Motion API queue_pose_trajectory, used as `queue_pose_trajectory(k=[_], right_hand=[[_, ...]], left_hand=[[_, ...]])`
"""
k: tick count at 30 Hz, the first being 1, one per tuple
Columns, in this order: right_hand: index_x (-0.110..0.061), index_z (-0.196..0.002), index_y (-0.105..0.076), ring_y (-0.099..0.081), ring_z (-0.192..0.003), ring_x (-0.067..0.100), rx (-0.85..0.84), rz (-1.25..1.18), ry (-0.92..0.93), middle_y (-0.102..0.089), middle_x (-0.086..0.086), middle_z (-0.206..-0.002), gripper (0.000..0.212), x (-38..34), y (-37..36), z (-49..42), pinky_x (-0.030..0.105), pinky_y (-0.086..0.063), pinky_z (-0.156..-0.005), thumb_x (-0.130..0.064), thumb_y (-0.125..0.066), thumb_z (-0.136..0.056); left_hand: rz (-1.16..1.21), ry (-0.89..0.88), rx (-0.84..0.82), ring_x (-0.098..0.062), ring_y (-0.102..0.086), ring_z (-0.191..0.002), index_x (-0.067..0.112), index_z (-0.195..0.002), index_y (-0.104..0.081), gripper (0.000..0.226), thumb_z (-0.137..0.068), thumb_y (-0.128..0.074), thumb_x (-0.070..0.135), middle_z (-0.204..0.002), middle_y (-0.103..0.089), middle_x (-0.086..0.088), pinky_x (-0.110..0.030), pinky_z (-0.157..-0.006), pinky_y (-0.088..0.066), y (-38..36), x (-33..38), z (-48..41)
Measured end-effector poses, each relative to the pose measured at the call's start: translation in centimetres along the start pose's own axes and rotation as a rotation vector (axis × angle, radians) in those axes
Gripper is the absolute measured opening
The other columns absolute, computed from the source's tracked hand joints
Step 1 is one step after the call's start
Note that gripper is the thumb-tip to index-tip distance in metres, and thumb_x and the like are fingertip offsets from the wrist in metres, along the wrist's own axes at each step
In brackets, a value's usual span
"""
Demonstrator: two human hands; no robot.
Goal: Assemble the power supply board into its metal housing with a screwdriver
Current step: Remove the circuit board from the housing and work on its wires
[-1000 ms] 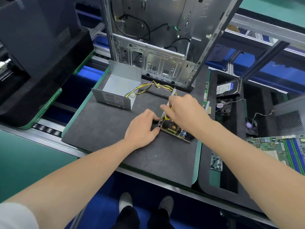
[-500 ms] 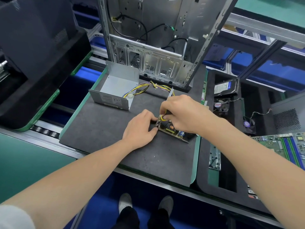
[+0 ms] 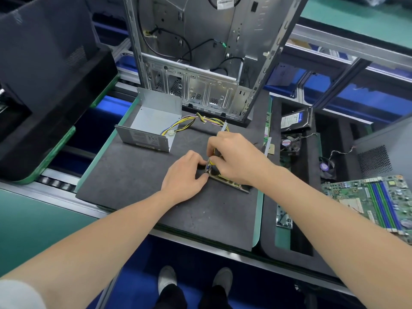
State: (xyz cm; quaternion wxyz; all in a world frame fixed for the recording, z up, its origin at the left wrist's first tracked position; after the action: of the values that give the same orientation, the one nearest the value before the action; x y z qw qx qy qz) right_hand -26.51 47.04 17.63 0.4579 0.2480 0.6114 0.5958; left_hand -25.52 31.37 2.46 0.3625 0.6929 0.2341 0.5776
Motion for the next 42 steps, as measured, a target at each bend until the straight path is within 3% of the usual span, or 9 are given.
queue_pose_trajectory(k=[7, 13, 18, 22, 27, 30, 34, 37, 42], right_hand=[[-0.023, -0.083, -0.075, -0.068, -0.077, 0.008, 0.343, -0.28, -0.23, -0.072, -0.01, -0.079, 0.008, 2.5, 4.6, 2.1, 0.03, -0.054, -0.077, -0.016, -0.07, -0.085], [-0.009, -0.083, -0.069, -0.076, -0.063, 0.023, 0.46, -0.622, -0.435, -0.076, 0.005, -0.072, 0.002, 5.1, 5.1, 3.2, 0.046, -0.066, -0.067, -0.01, -0.072, -0.083], [-0.001, -0.081, -0.062, -0.076, -0.07, 0.037, 0.541, -0.95, -0.502, -0.076, 0.016, -0.077, 0.013, 6.9, 3.7, 4.2, 0.048, -0.066, -0.068, -0.002, -0.074, -0.086], [-0.005, -0.077, -0.053, -0.077, -0.08, 0.046, 0.553, -1.239, -0.533, -0.076, 0.024, -0.082, 0.025, 8.1, 2.8, 5.4, 0.043, -0.065, -0.072, 0.006, -0.071, -0.09], [0.001, -0.103, -0.056, -0.077, -0.094, 0.044, 0.509, -1.432, -0.556, -0.074, 0.031, -0.099, 0.017, 10.6, 2.1, 7.9, 0.038, -0.066, -0.078, 0.013, -0.063, -0.094], [0.0, -0.123, -0.055, -0.075, -0.101, 0.045, 0.448, -1.447, -0.566, -0.071, 0.025, -0.105, 0.035, 12.5, 1.6, 9.8, 0.049, -0.063, -0.09, 0.012, -0.066, -0.092], [-0.003, -0.117, -0.059, -0.077, -0.094, 0.043, 0.37, -1.419, -0.717, -0.074, 0.026, -0.096, 0.039, 14.7, -0.3, 11.7, 0.053, -0.061, -0.093, 0.012, -0.072, -0.084], [0.001, -0.109, -0.065, -0.072, -0.075, 0.033, 0.29, -1.425, -0.855, -0.071, 0.027, -0.085, 0.026, 15.7, -2.6, 12.2, 0.05, -0.064, -0.085, 0.013, -0.071, -0.087], [-0.003, -0.106, -0.074, -0.063, -0.062, 0.02, 0.165, -1.457, -0.912, -0.067, 0.012, -0.079, 0.021, 15.1, -5.4, 11.0, 0.034, -0.062, -0.063, 0.007, -0.072, -0.088]], left_hand=[[-0.066, -0.036, 0.051, -0.014, -0.06, -0.099, 0.032, -0.109, -0.053, 0.023, -0.094, -0.058, 0.048, -0.112, -0.057, 0.012, -0.033, -0.072, -0.043, 0.1, 0.6, -0.1], [-0.195, -0.142, -0.068, -0.026, -0.064, -0.095, 0.027, -0.119, -0.049, 0.019, -0.104, -0.049, 0.037, -0.117, -0.058, 0.005, -0.036, -0.065, -0.04, 1.4, 0.3, -0.7], [0.128, 0.151, 0.057, -0.03, -0.061, -0.099, 0.01, -0.119, -0.058, 0.02, -0.1, -0.055, 0.005, -0.11, -0.066, -0.007, -0.035, -0.078, -0.044, 2.6, 0.4, -3.0], [0.322, 0.354, 0.168, -0.02, -0.061, -0.103, 0.018, -0.124, -0.058, 0.042, -0.086, -0.06, 0.001, -0.12, -0.06, 0.002, -0.032, -0.085, -0.047, 3.7, 2.0, -3.3], [0.253, 0.099, 0.352, -0.007, -0.052, -0.1, 0.027, -0.118, -0.052, 0.043, -0.081, -0.057, 0.006, -0.12, -0.049, 0.01, -0.034, -0.073, -0.041, 4.8, 6.1, -2.2], [0.192, -0.118, 0.386, -0.009, -0.053, -0.1, 0.024, -0.115, -0.054, 0.036, -0.083, -0.058, 0.008, -0.12, -0.048, 0.008, -0.034, -0.073, -0.044, 4.8, 9.3, -3.0], [0.01, -0.348, 0.219, -0.014, -0.057, -0.091, 0.025, -0.107, -0.06, 0.016, -0.092, -0.062, 0.024, -0.104, -0.054, 0.012, -0.04, -0.081, -0.048, 3.0, 12.6, -3.8], [-0.283, -0.331, -0.05, -0.02, -0.063, -0.095, 0.024, -0.114, -0.064, 0.035, -0.092, -0.063, 0.052, -0.102, -0.065, 0.008, -0.04, -0.085, -0.05, 0.9, 13.7, -4.4], [-0.52, -0.25, -0.192, -0.03, -0.062, -0.088, 0.019, -0.085, -0.049, 0.024, -0.096, -0.064, 0.035, -0.094, -0.061, -0.001, -0.04, -0.076, -0.048, 0.0, 13.8, -4.9]])
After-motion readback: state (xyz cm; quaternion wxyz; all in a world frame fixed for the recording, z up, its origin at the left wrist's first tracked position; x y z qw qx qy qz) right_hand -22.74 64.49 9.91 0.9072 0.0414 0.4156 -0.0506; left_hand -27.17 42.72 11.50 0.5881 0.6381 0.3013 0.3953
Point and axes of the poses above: each hand's wrist, its own z-axis away from the middle knuckle, its own y-axis out of the back of the hand, x = y × z, the point moved 1 cm from there along -z, towards the middle knuckle
